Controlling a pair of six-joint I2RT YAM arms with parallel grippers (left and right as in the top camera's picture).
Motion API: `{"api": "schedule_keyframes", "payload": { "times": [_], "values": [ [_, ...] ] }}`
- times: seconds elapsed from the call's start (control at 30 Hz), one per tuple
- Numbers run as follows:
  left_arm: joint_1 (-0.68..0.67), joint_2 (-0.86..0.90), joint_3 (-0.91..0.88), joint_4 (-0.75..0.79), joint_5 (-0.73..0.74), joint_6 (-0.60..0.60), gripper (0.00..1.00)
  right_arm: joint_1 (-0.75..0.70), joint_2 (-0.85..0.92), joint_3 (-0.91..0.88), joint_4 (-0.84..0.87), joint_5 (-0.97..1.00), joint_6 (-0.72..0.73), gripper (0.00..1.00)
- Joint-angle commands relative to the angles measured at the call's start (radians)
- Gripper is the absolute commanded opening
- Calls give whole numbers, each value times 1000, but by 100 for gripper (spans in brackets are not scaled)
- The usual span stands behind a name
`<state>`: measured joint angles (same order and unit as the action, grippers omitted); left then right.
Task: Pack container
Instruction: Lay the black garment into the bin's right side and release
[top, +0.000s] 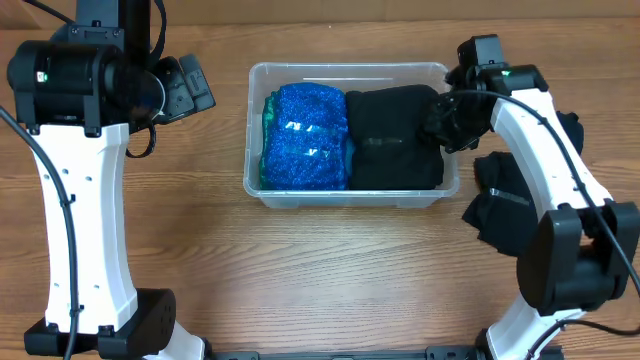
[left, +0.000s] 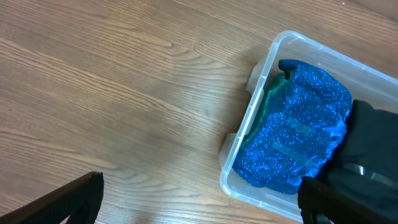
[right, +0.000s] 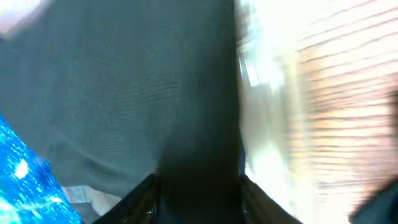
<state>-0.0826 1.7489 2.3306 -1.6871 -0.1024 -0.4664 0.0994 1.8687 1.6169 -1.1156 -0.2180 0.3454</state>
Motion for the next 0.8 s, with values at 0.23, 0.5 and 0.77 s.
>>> {"api": "schedule_keyframes", "payload": {
  "times": [0.23, 0.5, 0.77],
  "values": [
    [4, -1, -2, -2, -13, 18, 100, 130, -114, 6, 103, 69, 8, 27],
    [4, -1, -2, -2, -13, 18, 100, 152, 87, -71, 147, 135, 97, 16],
    [4, -1, -2, -2, -13, 18, 100, 130, -124, 80, 77, 135, -6, 74]
  ]
}}
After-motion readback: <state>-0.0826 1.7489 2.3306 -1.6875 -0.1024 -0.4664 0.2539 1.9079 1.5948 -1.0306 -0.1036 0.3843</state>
